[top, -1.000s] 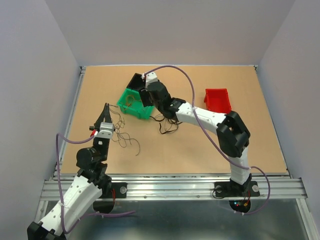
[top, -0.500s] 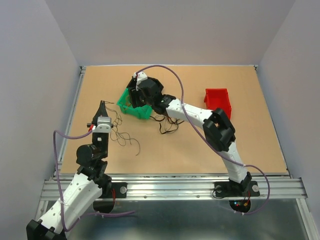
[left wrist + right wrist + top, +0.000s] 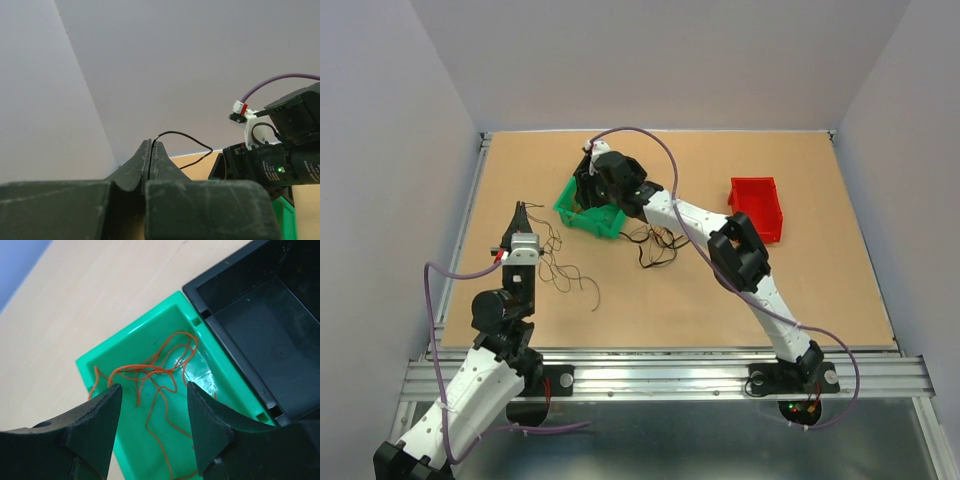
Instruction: Untangle the cables
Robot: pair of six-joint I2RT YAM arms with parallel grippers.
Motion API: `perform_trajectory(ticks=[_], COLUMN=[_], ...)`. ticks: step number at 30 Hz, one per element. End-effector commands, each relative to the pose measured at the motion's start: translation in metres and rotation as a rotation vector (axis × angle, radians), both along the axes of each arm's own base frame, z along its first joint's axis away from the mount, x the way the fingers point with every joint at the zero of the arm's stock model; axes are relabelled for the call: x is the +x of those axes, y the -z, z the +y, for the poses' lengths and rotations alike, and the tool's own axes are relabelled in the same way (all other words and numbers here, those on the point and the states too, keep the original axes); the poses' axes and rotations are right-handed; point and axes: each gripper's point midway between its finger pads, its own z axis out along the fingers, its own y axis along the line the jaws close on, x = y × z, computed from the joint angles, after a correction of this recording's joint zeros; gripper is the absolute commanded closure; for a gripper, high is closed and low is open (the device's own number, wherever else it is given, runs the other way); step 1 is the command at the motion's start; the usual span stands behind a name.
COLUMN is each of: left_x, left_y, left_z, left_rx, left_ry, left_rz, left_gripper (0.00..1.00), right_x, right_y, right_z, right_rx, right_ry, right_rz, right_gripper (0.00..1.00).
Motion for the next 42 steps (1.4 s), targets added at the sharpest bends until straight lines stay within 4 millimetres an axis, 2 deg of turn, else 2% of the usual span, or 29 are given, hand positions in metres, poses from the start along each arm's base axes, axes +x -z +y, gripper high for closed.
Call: perform_trajectory(ticks=[1, 5, 11, 14, 18, 21, 27, 33, 37, 38, 42], left_x=[-0.009, -0.007, -0.006, -0.007, -0.005, -0.003, -0.003, -0.002, -0.002, -0.002, -0.001], left_y=[-0.027, -0.026, -0.025, -0.026, -0.024, -0.023, -0.022, -0.020, -0.021, -0.021, -0.020], left_z=[0.007, 0.005, 0.004, 0.004, 0.002, 0.001, -0.001, -0.002, -0.003, -0.003, -0.004], left_rx=[-0.033, -0.027, -0.024, -0.024, -0.014, -0.012, -0.008, -0.005, -0.005, -0.004, -0.003], left_ry=[-0.016, -0.010, -0.006, -0.004, 0.002, 0.005, 0.010, 0.015, 0.019, 0.020, 0.023], left_rz=[-0.082, -0.077, -0.070, -0.073, -0.069, -0.061, -0.059, -0.054, -0.054, -0.055, -0.053], left_gripper=[1.00, 1.00, 1.00, 1.00, 1.00, 1.00, 1.00, 1.00, 1.00, 1.00, 1.00], right_x=[0.002, 0.004, 0.004, 0.009, 0.025, 0.021, 0.007, -0.011, -0.013, -0.013, -0.014], right_y=[-0.021, -0.014, -0.014, -0.016, -0.021, -0.031, -0.055, -0.060, -0.053, -0.044, -0.032], right_z=[0.015, 0.017, 0.019, 0.012, -0.012, -0.017, -0.009, 0.008, 0.016, 0.018, 0.022], right_rx=[0.067, 0.067, 0.076, 0.067, 0.028, 0.027, 0.044, 0.046, 0.051, 0.045, 0.037], right_ry=[-0.046, -0.053, -0.055, 0.000, 0.145, 0.147, 0.095, 0.032, 0.011, 0.003, -0.006], right_rz=[-0.014, -0.008, -0.002, -0.010, -0.048, -0.064, -0.100, -0.115, -0.102, -0.090, -0.074], right_gripper=[0.41, 0.44, 0.44, 0.44, 0.45, 0.45, 0.45, 0.44, 0.44, 0.44, 0.45])
